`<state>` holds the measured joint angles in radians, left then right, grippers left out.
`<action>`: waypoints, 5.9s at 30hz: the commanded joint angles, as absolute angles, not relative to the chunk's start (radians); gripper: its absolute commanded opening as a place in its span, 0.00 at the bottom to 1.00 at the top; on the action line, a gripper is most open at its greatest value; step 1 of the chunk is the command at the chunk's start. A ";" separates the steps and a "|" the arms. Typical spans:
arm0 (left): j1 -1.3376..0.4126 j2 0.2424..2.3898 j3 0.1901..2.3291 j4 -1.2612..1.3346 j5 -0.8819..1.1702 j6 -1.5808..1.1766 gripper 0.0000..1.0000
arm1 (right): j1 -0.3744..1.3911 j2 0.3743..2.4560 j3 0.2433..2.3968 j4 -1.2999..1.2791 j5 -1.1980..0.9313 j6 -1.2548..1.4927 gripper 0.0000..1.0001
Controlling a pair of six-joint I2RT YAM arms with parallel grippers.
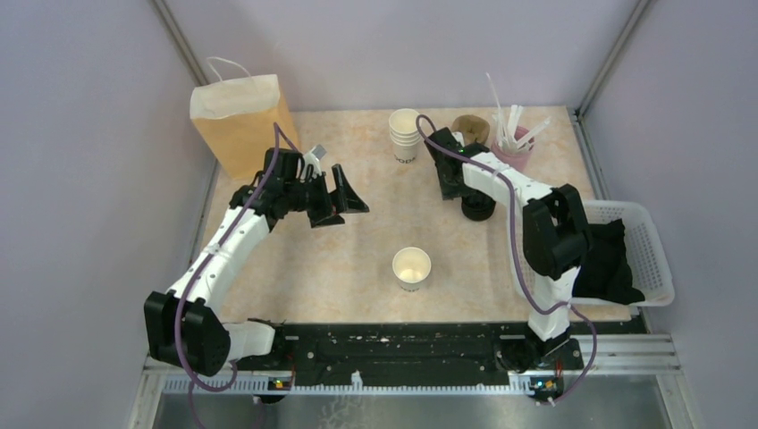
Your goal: Pack the takeout coffee
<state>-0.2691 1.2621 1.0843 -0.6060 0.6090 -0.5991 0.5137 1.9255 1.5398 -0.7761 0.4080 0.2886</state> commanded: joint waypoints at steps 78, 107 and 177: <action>-0.298 1.152 1.064 -0.452 0.657 -0.760 0.98 | 0.472 1.690 1.483 -0.693 -0.051 0.229 0.64; -0.299 1.291 1.108 -0.484 0.658 -0.712 0.99 | 0.595 2.110 1.664 -0.695 0.046 0.110 0.80; -0.314 1.153 0.920 -0.537 0.706 -0.688 0.98 | 1.012 1.648 1.494 -1.022 0.108 0.364 0.67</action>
